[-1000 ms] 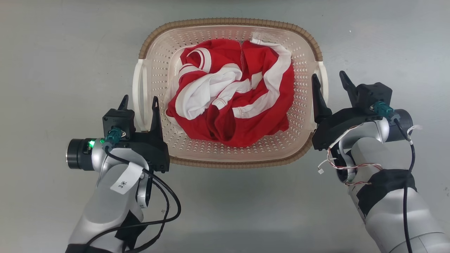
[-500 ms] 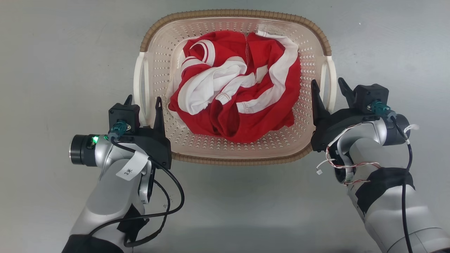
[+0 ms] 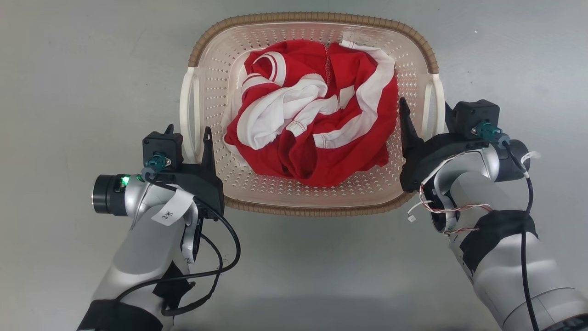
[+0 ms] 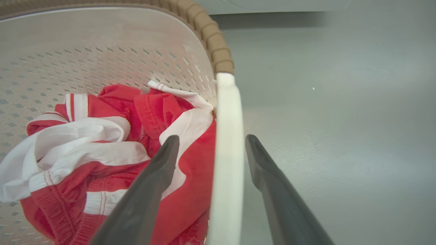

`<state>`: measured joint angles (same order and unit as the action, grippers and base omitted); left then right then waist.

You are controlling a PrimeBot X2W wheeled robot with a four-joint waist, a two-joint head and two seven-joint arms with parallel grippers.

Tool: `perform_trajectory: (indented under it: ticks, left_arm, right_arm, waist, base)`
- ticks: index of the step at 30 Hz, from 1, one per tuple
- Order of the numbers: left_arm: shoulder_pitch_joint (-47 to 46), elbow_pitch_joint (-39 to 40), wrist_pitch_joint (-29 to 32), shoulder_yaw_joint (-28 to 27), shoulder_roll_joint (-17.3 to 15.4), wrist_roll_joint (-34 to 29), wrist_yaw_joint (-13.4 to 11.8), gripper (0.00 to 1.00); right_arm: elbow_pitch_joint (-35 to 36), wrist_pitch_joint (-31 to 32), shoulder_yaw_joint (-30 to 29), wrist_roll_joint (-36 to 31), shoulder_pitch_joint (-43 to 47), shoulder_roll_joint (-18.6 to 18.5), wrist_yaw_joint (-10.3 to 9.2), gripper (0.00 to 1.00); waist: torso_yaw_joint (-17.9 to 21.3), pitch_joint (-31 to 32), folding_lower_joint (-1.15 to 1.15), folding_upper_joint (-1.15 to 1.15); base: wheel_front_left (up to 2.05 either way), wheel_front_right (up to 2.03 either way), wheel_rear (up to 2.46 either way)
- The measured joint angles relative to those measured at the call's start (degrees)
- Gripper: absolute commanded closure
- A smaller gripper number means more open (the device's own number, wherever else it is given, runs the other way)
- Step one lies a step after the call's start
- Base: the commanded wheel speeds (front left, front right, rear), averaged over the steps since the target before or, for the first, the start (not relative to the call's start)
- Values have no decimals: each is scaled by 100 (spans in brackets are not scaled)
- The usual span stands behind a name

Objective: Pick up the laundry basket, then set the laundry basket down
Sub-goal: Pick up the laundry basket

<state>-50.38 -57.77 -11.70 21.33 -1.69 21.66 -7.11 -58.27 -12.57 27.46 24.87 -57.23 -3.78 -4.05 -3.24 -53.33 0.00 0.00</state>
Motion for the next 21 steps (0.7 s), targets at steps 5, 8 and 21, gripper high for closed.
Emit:
perform_trajectory:
  ticks: [5, 8, 21]
  left_arm:
    - [-43, -97, 2, 129, 1, 141, 0, 0]
    - [-100, -130, 2, 185, 2, 227, 0, 0]
    - [-250, -277, 8, 420, 3, 422, 0, 0]
  right_arm:
    - [-108, 90, 155, 71, -21, 0, -24, 0]
    - [-127, 98, 241, 145, -74, -1, -49, 0]
    - [-249, 198, 524, 398, -222, -1, -107, 9]
  waist:
    - [-13, 4, 0, 0]
    - [-18, 1, 0, 0]
    - [-26, -35, 0, 0]
  base:
    - [0, 0, 0]
    - [0, 0, 0]
    - [0, 0, 0]
